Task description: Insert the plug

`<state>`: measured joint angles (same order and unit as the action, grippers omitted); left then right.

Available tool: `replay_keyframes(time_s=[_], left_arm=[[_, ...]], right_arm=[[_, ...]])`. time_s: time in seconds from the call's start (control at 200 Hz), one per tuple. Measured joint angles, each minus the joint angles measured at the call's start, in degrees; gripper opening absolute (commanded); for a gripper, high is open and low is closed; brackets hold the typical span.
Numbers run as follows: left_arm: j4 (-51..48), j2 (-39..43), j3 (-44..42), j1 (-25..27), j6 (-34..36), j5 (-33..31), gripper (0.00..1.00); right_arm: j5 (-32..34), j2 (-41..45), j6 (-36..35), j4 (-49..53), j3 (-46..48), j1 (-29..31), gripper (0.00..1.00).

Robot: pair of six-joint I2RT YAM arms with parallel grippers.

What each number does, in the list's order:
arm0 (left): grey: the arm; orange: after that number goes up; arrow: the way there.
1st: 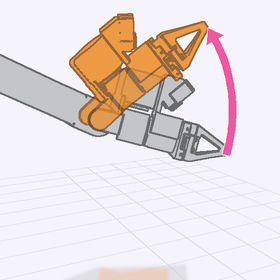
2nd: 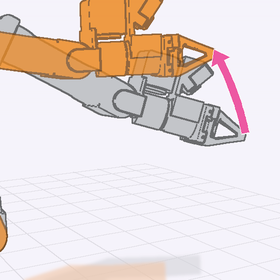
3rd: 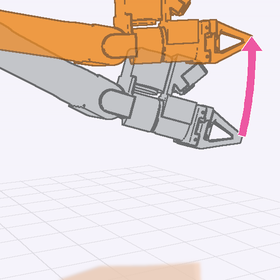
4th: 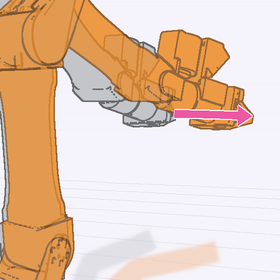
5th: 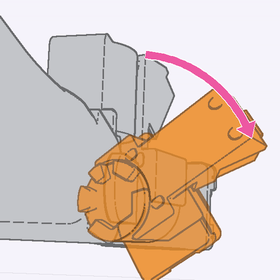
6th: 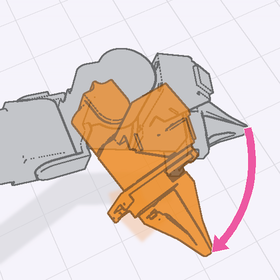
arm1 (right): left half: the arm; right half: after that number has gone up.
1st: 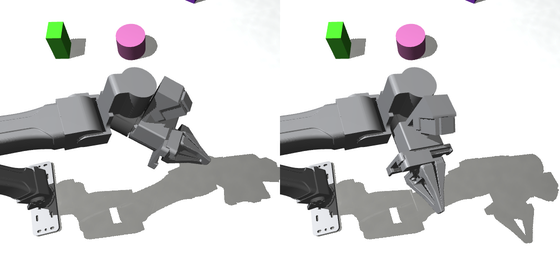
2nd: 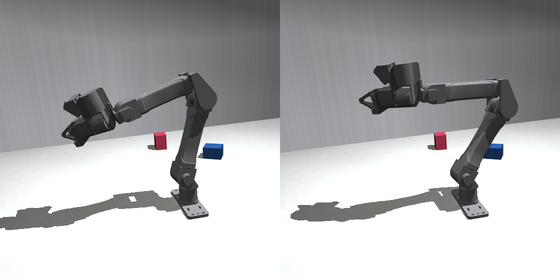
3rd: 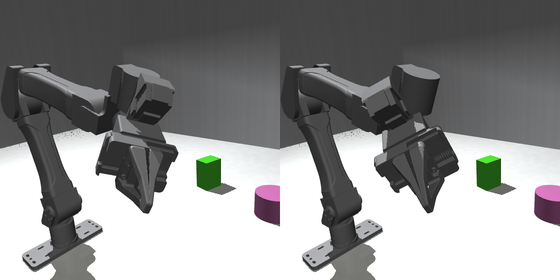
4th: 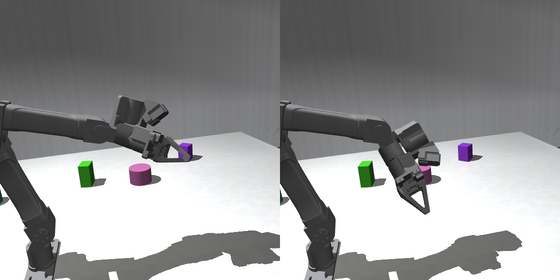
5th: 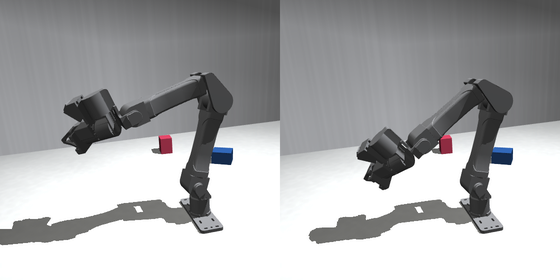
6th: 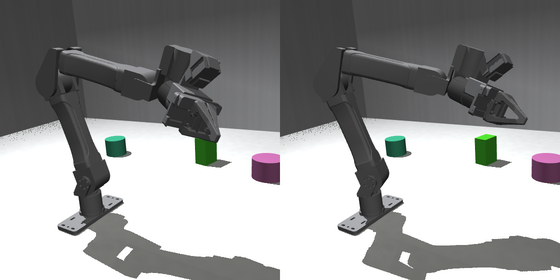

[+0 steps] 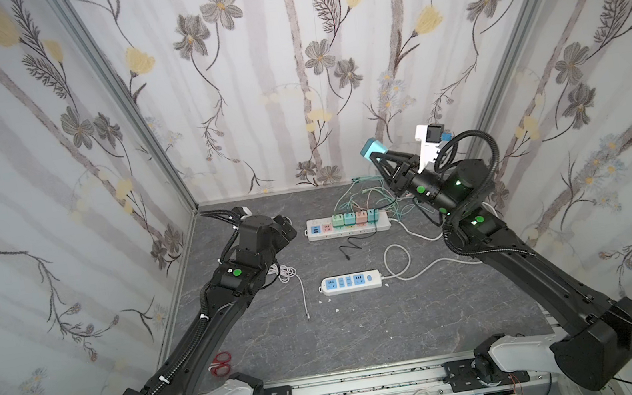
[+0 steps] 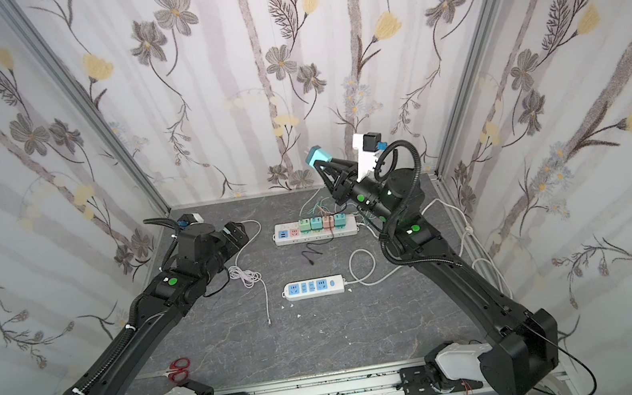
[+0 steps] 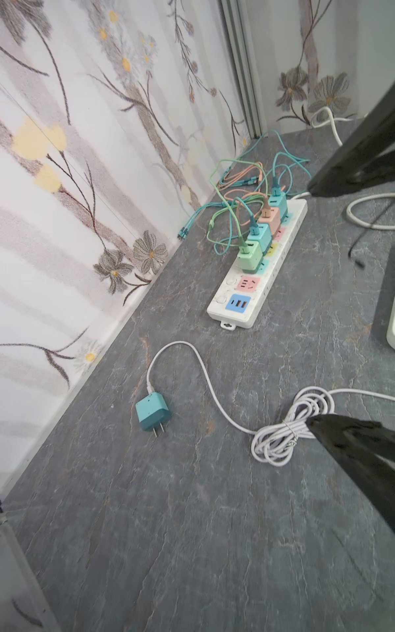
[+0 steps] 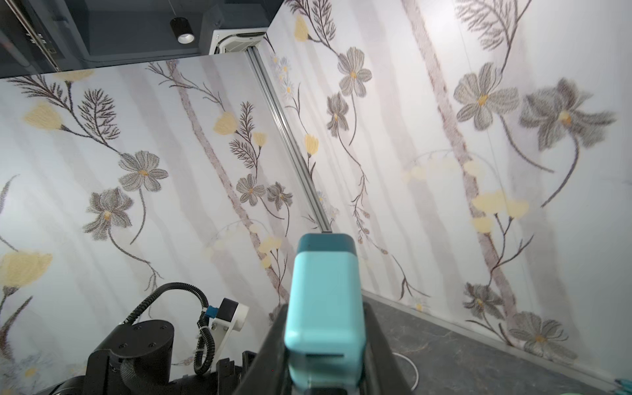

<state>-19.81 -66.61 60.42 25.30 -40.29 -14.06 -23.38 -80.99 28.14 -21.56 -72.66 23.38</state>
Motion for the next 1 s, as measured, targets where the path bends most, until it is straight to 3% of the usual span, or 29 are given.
replay_keyframes(time_s=[0.205, 0.62, 0.874, 0.999], left_arm=[[-1.8, -0.3, -0.5, 0.0, 4.5, -0.5, 1.00], [-1.8, -2.9, 0.5, -0.1, 7.5, 2.3, 1.00], [-1.7, -3.2, 0.4, -0.1, 7.5, 2.3, 1.00], [-1.8, -3.6, 0.4, -0.1, 7.3, 2.3, 1.00]], right_arm=[[-5.1, 0.6, -7.3, 14.5, -8.1, -10.1, 0.00], [-16.6, -5.3, -17.5, 26.7, -19.0, -33.9, 0.00], [-20.3, -5.7, -31.3, 36.4, -17.7, -35.1, 0.00], [-20.2, -6.5, -43.3, 42.7, -12.4, -31.5, 0.00]])
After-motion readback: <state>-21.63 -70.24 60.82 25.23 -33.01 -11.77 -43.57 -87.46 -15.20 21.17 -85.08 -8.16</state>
